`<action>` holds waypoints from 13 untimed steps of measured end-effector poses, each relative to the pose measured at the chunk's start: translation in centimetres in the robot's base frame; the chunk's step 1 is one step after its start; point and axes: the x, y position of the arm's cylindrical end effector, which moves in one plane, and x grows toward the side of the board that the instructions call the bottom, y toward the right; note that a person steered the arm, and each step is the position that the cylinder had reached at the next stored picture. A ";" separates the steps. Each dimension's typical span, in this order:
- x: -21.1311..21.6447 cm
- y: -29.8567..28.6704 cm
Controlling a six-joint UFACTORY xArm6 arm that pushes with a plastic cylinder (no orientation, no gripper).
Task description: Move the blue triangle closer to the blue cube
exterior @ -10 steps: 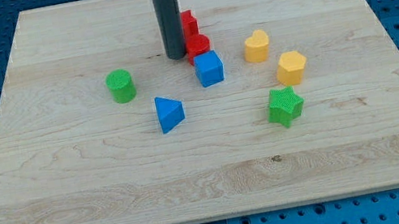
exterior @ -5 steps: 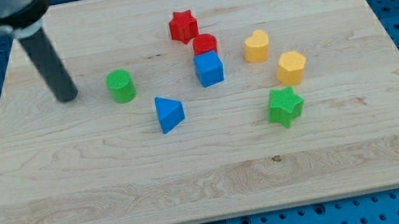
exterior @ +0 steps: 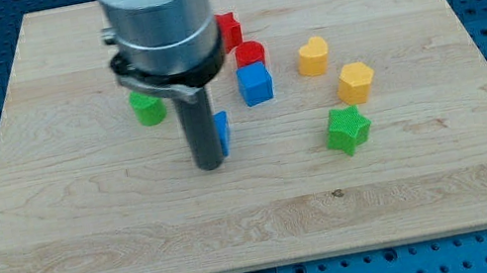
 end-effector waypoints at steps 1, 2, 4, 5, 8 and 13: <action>-0.1 2.2; -0.1 0.4; -1.2 -3.1; -1.2 -3.1; -2.1 -2.9; -3.1 0.5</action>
